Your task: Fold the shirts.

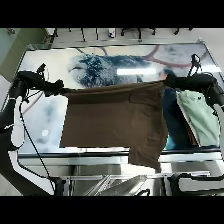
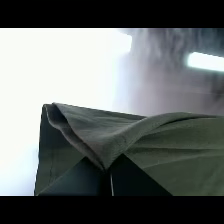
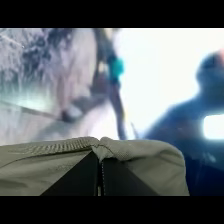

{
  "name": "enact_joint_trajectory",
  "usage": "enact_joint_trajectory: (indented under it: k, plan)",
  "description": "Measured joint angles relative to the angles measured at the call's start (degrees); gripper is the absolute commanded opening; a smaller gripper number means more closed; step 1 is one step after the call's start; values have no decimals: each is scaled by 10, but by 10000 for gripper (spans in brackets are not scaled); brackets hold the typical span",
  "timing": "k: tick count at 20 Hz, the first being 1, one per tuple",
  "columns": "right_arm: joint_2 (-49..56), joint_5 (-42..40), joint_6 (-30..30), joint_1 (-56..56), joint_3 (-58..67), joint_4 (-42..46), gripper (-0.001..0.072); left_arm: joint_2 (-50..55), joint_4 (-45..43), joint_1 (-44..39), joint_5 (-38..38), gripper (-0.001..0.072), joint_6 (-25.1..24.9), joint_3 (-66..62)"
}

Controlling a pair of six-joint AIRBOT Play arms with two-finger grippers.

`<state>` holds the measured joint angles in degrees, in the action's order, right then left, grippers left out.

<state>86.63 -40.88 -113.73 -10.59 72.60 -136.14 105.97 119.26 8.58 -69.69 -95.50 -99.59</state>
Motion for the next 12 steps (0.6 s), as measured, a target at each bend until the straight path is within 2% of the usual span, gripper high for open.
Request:
enact_joint_trajectory:
  k: [6,8,12]
  plan:
    - [-116,65,-40,31,0,-4,18,-101,-17,-15,21,15,-6,-3]
    - [-182,84,-56,39,0,-4,18,-162,13,-26,33,15,-37,-3]
    - [-357,118,-99,61,1,-6,19,-322,126,-61,51,15,-131,-4]
